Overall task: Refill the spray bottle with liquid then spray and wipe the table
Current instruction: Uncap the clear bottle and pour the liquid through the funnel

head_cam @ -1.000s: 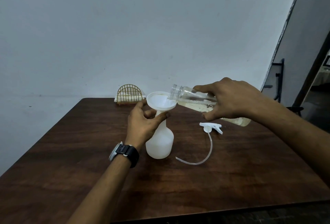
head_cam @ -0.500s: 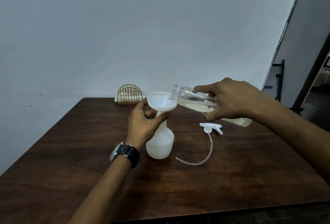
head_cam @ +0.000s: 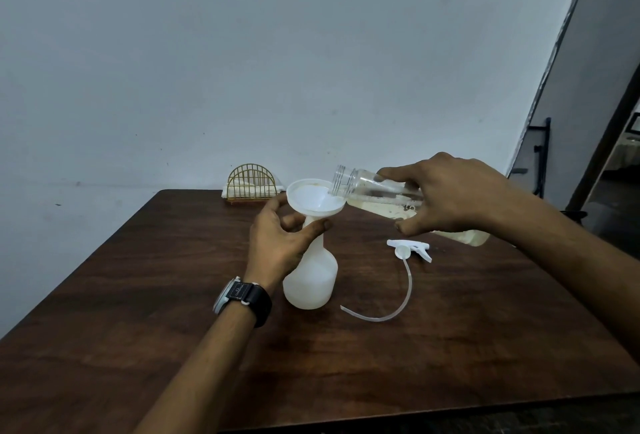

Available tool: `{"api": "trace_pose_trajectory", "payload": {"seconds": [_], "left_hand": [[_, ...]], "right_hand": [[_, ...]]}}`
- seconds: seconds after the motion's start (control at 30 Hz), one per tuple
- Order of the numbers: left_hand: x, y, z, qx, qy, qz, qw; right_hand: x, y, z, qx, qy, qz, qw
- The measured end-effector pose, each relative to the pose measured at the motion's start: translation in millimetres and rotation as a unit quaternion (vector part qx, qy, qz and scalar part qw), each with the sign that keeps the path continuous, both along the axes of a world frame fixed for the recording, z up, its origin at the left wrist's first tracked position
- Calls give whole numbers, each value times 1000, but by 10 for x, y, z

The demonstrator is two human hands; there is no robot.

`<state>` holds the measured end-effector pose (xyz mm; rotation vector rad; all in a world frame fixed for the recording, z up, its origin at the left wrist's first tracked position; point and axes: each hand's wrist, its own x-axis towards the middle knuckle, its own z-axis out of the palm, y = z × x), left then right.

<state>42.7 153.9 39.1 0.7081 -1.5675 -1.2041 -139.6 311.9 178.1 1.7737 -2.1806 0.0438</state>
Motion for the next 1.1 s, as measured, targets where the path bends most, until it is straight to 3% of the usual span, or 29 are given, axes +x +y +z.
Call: {"api": "trace_pose_trajectory", "payload": {"seconds": [1.1], "left_hand": [[0,21,7,-4,1,-6,1000]], "right_hand": [[-7,-5,8,5,11,-6,1000]]}}
